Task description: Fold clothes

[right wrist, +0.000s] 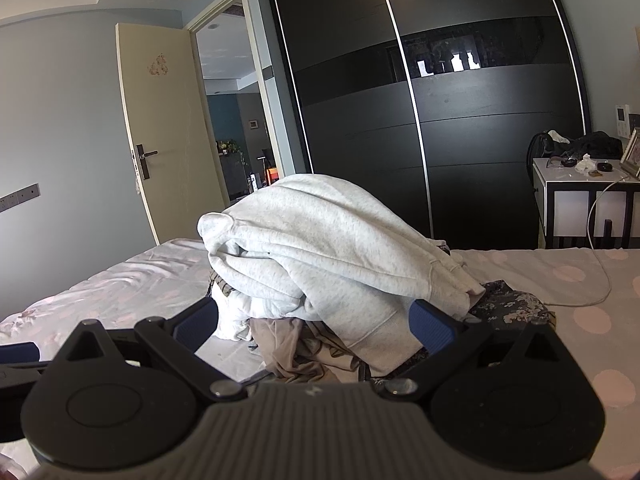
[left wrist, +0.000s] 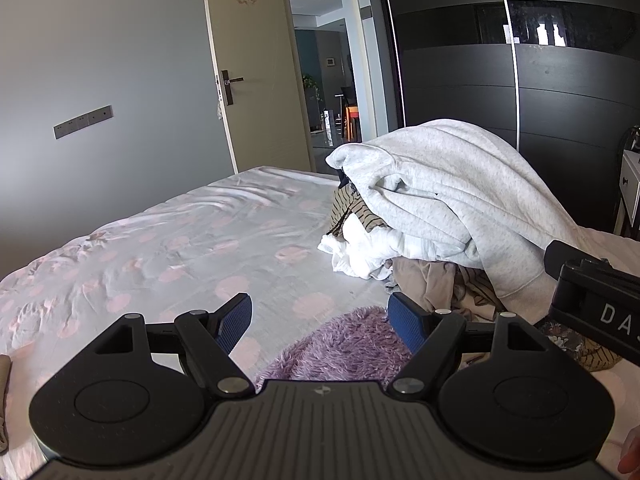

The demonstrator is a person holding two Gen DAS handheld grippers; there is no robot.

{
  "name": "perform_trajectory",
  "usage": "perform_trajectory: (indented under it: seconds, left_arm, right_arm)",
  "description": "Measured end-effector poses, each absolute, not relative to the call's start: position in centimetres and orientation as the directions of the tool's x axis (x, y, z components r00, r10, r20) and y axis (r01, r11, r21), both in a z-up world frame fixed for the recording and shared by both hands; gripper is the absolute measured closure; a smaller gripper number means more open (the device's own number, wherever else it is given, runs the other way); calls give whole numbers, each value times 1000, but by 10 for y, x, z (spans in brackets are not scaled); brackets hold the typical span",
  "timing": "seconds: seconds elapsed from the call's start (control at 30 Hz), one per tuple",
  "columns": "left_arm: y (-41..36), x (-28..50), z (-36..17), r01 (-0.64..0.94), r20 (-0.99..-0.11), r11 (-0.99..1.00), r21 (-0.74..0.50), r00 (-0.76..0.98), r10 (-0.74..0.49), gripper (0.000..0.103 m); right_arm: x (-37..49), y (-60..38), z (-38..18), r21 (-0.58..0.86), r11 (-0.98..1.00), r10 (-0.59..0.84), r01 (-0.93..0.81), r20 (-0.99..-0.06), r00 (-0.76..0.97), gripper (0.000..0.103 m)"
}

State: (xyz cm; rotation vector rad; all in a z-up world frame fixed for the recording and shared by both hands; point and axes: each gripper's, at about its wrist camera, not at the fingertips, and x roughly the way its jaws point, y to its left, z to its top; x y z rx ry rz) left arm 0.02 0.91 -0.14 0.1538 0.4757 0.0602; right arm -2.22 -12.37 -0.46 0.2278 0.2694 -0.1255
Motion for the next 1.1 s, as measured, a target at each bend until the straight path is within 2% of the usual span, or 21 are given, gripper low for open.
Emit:
perform_trajectory:
  seconds: [0.23, 0.53, 0.63, 0.73, 0.9, 1.1]
  left_arm:
    - [13, 5, -6, -32, -464, 986, 166, 879, 107, 28]
    - [62, 22, -10, -161, -490, 974, 162, 843, 221, 28]
    - [82, 29, -16, -211, -504, 963, 167, 821, 268, 29]
    - [101, 36, -21, -261, -517, 950, 173, 797, 313, 28]
    - [134, 48, -30, -338, -541, 924, 180, 750, 380, 28]
    - [165, 54, -42, -381, -587, 911, 157, 706, 396, 28]
  right_arm:
    - [1, -123, -4, 192, 979, -15, 71, -282, 959, 1]
    - [33, -122, -3, 164, 985, 92, -46, -287, 954, 1]
    - [58, -115, -2, 35, 983, 183, -181, -278, 943, 1]
    - [90, -111, -2, -95, 966, 201, -241, -312, 928, 1]
    - [154, -121, -6, -176, 952, 165, -250, -394, 904, 1]
    - [226, -127, -7, -281, 940, 66, -194, -407, 911, 1]
